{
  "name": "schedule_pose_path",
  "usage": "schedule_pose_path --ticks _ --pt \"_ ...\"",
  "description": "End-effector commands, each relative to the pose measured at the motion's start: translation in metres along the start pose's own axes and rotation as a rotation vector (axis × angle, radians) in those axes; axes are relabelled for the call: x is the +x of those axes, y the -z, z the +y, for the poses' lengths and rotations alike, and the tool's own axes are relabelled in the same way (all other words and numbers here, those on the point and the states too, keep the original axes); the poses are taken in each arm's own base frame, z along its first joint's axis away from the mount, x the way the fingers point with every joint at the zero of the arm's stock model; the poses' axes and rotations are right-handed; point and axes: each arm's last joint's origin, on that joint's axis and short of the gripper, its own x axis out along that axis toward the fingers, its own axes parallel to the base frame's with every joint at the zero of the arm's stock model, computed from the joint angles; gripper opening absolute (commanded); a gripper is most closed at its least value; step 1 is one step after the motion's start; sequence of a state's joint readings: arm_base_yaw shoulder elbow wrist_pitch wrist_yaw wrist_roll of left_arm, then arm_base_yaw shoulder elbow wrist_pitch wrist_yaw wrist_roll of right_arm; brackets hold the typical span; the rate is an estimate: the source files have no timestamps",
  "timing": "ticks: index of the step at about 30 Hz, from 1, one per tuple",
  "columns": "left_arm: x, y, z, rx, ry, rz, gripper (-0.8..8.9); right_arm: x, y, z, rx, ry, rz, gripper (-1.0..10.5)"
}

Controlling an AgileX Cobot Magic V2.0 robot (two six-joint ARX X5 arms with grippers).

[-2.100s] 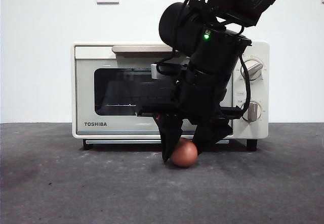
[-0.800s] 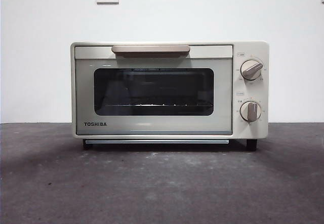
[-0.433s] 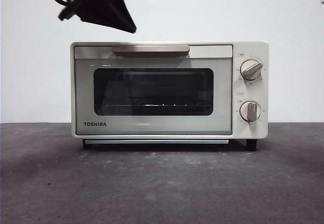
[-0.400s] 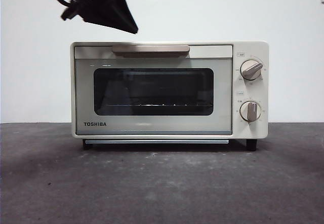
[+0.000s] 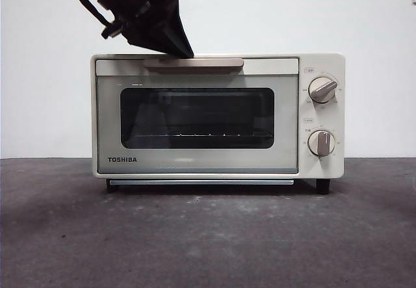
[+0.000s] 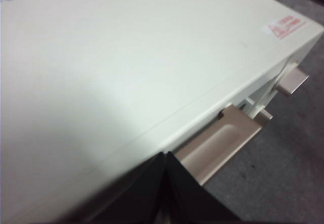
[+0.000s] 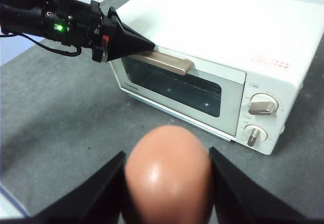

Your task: Eggoven

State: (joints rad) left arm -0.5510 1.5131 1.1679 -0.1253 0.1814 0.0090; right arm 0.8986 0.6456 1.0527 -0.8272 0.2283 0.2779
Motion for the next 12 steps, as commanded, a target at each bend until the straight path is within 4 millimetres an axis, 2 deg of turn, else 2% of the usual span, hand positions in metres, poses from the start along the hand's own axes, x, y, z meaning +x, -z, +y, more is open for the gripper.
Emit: schedule_pose_path --ticks 1,7,12 --pt "0.011 0.001 0.002 0.013 -0.027 0.011 0.07 -0.002 -0.003 0.001 0.0 0.002 -0.012 0.0" --pt "0.018 0.011 -0.004 0.01 -0.006 0.097 0.07 -0.002 -0.003 0.001 -0.003 0.003 -0.013 0.0" --pt "0.019 0.021 -0.027 0.034 0.051 0.194 0.07 -0.002 -0.003 0.001 -0.004 0.003 -0.013 0.0"
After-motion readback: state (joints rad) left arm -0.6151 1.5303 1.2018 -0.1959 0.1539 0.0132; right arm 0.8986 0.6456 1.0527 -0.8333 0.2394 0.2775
